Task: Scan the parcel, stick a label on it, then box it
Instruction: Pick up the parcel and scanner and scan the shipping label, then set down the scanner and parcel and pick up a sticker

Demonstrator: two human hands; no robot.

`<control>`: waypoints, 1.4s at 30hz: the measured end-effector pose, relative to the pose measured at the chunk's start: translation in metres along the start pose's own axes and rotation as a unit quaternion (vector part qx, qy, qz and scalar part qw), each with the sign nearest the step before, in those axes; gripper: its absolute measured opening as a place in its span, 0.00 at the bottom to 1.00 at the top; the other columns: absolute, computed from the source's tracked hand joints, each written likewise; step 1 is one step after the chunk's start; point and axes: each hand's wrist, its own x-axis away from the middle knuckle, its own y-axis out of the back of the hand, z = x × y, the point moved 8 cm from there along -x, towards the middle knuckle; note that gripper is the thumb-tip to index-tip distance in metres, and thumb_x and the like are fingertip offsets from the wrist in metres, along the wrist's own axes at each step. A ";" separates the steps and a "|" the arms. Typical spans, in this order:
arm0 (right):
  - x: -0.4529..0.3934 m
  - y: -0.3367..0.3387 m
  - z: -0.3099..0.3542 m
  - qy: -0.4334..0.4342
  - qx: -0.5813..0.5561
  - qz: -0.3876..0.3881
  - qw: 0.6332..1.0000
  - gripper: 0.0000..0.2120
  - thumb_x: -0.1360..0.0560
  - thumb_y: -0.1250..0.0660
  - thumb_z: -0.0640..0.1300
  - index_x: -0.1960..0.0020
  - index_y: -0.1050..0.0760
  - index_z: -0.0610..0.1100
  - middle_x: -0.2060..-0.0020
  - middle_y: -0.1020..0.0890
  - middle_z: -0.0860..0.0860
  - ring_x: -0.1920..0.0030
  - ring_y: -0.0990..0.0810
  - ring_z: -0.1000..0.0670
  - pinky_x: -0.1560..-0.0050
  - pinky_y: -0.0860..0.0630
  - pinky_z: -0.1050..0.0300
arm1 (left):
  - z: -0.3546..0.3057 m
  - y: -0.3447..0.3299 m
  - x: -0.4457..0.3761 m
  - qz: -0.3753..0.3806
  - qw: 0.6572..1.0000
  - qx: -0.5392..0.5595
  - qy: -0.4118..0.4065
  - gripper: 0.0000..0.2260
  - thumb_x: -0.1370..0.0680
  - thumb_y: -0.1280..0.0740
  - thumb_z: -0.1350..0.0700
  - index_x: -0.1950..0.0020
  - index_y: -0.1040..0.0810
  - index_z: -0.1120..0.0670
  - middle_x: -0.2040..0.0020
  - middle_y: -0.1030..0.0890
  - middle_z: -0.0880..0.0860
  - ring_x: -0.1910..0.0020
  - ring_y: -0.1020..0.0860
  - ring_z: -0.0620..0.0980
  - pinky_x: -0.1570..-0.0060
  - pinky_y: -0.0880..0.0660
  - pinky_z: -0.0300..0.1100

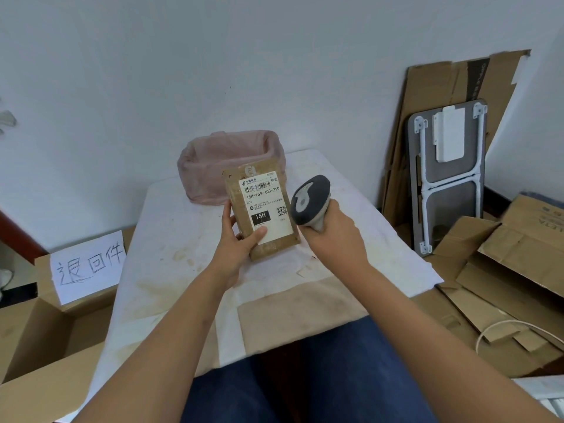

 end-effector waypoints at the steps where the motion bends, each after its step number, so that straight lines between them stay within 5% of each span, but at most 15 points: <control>1: -0.004 -0.002 0.000 0.022 0.044 0.011 0.999 0.20 0.28 0.33 0.51 0.42 0.32 0.43 0.48 0.23 0.45 0.57 0.21 0.42 0.58 0.21 0.44 | 0.000 0.000 0.000 0.000 1.000 -0.002 0.001 0.45 0.26 0.25 0.59 0.21 0.51 0.36 0.24 0.34 0.46 0.33 0.24 0.50 0.53 0.20 0.38; 7: -0.023 -0.024 -0.045 0.008 0.225 0.100 0.969 0.28 0.30 0.33 0.42 0.32 0.37 0.40 0.42 0.32 0.42 0.51 0.25 0.41 0.51 0.27 0.50 | -0.001 0.001 -0.001 -0.006 1.000 0.004 0.007 0.45 0.25 0.26 0.60 0.21 0.51 0.36 0.25 0.33 0.45 0.34 0.23 0.49 0.56 0.20 0.34; 11: -0.027 -0.032 -0.071 -0.010 0.243 0.124 0.962 0.23 0.29 0.36 0.39 0.35 0.35 0.40 0.43 0.31 0.42 0.51 0.26 0.40 0.54 0.33 0.53 | 0.001 0.003 -0.003 -0.008 1.000 -0.005 0.007 0.45 0.25 0.26 0.59 0.21 0.50 0.36 0.25 0.33 0.45 0.34 0.23 0.48 0.50 0.21 0.38; 21: -0.042 -0.042 -0.091 -0.024 0.229 0.130 0.964 0.21 0.29 0.36 0.38 0.36 0.31 0.41 0.42 0.31 0.41 0.49 0.25 0.39 0.50 0.30 0.50 | 0.002 0.004 -0.004 -0.015 1.000 -0.011 0.006 0.44 0.26 0.25 0.59 0.21 0.49 0.36 0.25 0.32 0.44 0.34 0.23 0.50 0.39 0.23 0.48; 26: -0.038 -0.039 -0.093 -0.034 0.246 0.121 0.961 0.28 0.28 0.33 0.45 0.30 0.36 0.42 0.36 0.31 0.43 0.41 0.27 0.40 0.43 0.32 0.50 | 0.001 0.003 -0.003 -0.014 1.000 -0.018 0.010 0.44 0.26 0.25 0.59 0.21 0.49 0.36 0.26 0.32 0.44 0.35 0.23 0.48 0.39 0.23 0.49; 33: -0.026 -0.027 -0.082 -0.042 0.141 0.080 0.986 0.47 0.34 0.26 0.60 0.24 0.45 0.48 0.23 0.46 0.50 0.26 0.42 0.41 0.30 0.40 0.41 | 0.004 0.010 0.010 -0.022 0.998 -0.026 0.053 0.44 0.29 0.22 0.54 0.23 0.45 0.34 0.29 0.28 0.44 0.36 0.21 0.52 0.39 0.22 0.56; 37: -0.024 -0.025 -0.074 -0.042 0.136 0.063 0.988 0.48 0.35 0.29 0.66 0.24 0.45 0.48 0.23 0.46 0.49 0.25 0.42 0.41 0.29 0.41 0.39 | 0.003 0.011 0.028 -0.013 0.994 -0.051 0.095 0.41 0.26 0.25 0.53 0.22 0.46 0.36 0.32 0.25 0.46 0.42 0.18 0.50 0.49 0.19 0.48; 42: -0.024 -0.015 -0.055 0.003 0.123 -0.020 0.992 0.40 0.31 0.31 0.62 0.26 0.40 0.47 0.23 0.43 0.48 0.24 0.45 0.42 0.27 0.44 0.40 | 0.006 0.011 0.052 0.012 0.978 -0.126 0.165 0.39 0.24 0.28 0.46 0.21 0.49 0.38 0.42 0.16 0.52 0.51 0.14 0.54 0.51 0.17 0.51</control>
